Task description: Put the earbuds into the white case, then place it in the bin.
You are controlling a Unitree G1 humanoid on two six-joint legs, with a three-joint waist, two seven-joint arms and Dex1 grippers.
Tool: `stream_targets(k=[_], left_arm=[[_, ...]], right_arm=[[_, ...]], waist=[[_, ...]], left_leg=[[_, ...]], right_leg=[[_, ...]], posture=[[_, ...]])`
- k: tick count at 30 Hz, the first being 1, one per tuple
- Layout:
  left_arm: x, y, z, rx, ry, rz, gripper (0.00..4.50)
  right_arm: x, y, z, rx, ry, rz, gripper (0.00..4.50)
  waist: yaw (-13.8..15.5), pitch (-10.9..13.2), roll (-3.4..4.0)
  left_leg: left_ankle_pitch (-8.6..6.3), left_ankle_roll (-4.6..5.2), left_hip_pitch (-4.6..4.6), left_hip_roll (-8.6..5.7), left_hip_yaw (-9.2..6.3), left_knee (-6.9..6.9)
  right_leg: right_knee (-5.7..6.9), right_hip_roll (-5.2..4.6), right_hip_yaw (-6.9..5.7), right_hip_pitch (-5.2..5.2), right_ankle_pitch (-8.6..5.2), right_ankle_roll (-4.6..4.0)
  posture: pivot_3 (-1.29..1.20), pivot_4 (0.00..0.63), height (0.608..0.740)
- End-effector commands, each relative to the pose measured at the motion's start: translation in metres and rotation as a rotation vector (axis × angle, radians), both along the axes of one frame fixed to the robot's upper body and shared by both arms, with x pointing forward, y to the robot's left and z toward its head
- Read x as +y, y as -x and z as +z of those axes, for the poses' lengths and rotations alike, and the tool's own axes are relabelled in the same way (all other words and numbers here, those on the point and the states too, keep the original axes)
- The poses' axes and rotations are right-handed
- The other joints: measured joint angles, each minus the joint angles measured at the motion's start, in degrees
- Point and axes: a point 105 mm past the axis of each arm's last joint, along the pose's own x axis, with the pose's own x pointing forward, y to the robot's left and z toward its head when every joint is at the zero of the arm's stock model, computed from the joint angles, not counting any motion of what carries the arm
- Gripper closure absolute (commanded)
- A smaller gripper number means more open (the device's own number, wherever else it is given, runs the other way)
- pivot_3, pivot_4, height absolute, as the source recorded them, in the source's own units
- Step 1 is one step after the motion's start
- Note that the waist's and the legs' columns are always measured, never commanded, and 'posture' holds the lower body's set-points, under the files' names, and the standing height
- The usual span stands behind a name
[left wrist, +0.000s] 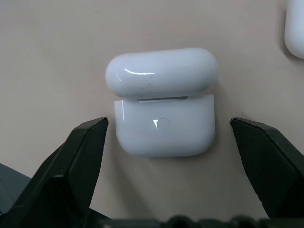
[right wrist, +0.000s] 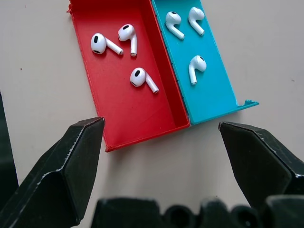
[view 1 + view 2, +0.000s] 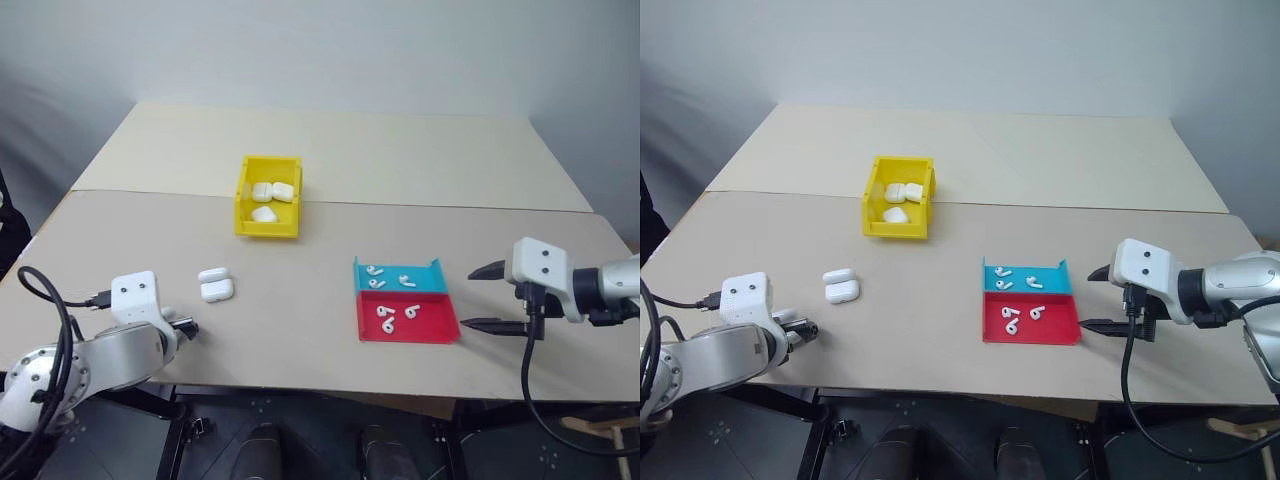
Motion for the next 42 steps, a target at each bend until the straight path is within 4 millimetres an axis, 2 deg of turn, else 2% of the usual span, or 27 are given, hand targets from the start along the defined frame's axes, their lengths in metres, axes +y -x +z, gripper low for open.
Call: stream_targets(k=[1,8,14,17,21,26,28,31,32,34,36,39,42], left_arm=[[0.005,-0.002,0.005,-0.015,-0.007,0.035,0.0],[0.003,-0.006,0.007,-0.028,0.011,0.067,0.0],[-0.003,-0.003,0.001,-0.01,0.024,0.056,0.0],[-0.003,-0.003,-0.003,0.002,0.047,0.069,0.59],[0.0,-0.003,-0.003,0.004,0.042,0.077,1.73],[0.001,-0.005,0.0,-0.002,0.033,0.062,1.73],[0.005,-0.009,0.013,-0.032,-0.025,0.043,1.73],[-0.001,-0.022,0.044,-0.156,-0.041,-0.043,1.73],[-0.009,-0.029,0.068,-0.248,-0.048,-0.156,1.73],[-0.02,-0.032,0.096,-0.341,-0.066,-0.295,1.73],[-0.028,-0.033,0.135,-0.481,-0.104,-0.418,1.73],[-0.041,-0.031,0.183,-0.745,-0.289,-0.552,1.73],[-0.065,-0.03,0.197,-0.967,-0.275,-0.72,1.73]], right_arm=[[-0.001,0.0,0.014,-0.058,0.018,-0.002,0.05],[-0.003,0.001,0.01,-0.055,0.054,0.002,0.05],[-0.004,0.0,0.008,-0.055,0.063,0.0,0.05],[-0.004,-0.001,0.008,-0.06,0.066,-0.003,0.0],[-0.004,-0.001,0.007,-0.06,0.068,-0.006,0.0],[-0.004,-0.001,0.007,-0.062,0.069,-0.009,0.0],[-0.004,-0.001,0.007,-0.065,0.068,-0.01,0.0],[-0.005,-0.002,0.008,-0.073,0.067,-0.015,0.0],[-0.005,-0.003,0.009,-0.081,0.066,-0.017,0.0],[-0.005,-0.004,0.011,-0.091,0.064,-0.02,0.0],[-0.004,-0.005,0.015,-0.117,0.058,-0.018,0.0],[-0.003,-0.004,0.023,-0.152,0.041,-0.006,0.0],[-0.001,-0.005,0.03,-0.181,0.03,-0.01,0.0]], waist=[[0.01,0.0,0.0],[0.03,0.0,0.0],[0.07,-0.01,0.0],[0.06,-0.01,0.01],[-0.07,-0.02,0.02],[-0.12,-0.02,0.02],[-0.06,0.0,-0.01],[0.0,0.02,-0.05],[0.02,0.03,-0.08],[0.1,0.11,-0.21],[0.01,0.11,-0.2],[-0.11,0.11,-0.17],[-0.09,0.05,0.0]], left_leg=[[0.0,0.0,0.0,0.0,0.0,0.0],[0.0,-0.01,0.0,0.0,-0.01,0.0],[0.01,-0.02,0.0,-0.01,-0.01,0.0],[0.02,-0.03,0.0,-0.02,-0.01,0.0],[0.01,-0.03,0.01,-0.02,-0.01,-0.01],[0.01,-0.03,0.02,-0.02,-0.01,-0.01],[0.01,-0.03,0.01,-0.02,-0.02,-0.01],[0.02,-0.04,-0.02,-0.02,-0.04,-0.02],[0.02,-0.04,-0.04,-0.02,-0.04,-0.02],[0.04,-0.07,-0.12,-0.02,-0.06,-0.02],[0.04,-0.08,-0.18,-0.02,-0.05,-0.05],[0.04,-0.09,-0.26,-0.02,-0.04,-0.25],[0.06,-0.13,-0.26,-0.03,-0.01,-0.36]], right_leg=[[0.0,0.0,0.0,0.0,0.0,0.0],[-0.01,0.0,0.0,0.0,0.0,0.0],[-0.01,-0.01,0.0,0.01,0.0,0.0],[-0.02,-0.01,0.0,0.02,0.0,0.0],[-0.03,-0.02,0.0,0.02,0.0,0.0],[-0.02,-0.01,0.01,0.02,0.0,0.0],[-0.02,-0.01,0.01,0.01,0.0,0.0],[-0.04,0.01,-0.01,-0.01,0.0,0.0],[-0.06,0.0,-0.01,-0.01,0.0,0.0],[-0.09,0.01,-0.07,-0.06,0.0,0.0],[-0.18,0.0,-0.08,-0.09,0.0,0.0],[-0.53,0.01,-0.09,-0.11,0.07,0.07],[-0.66,0.0,-0.08,-0.11,0.06,0.08]], posture=[[0.0,0.15,0.74],[0.0,0.15,0.74],[0.0,0.15,0.74],[0.0,0.15,0.74],[0.0,0.15,0.74],[0.0,0.15,0.74],[0.0,0.15,0.74],[0.0,0.15,0.74],[0.0,0.15,0.74],[0.0,0.15,0.74],[0.0,0.15,0.74],[0.0,0.15,0.74],[0.0,0.15,0.74]])
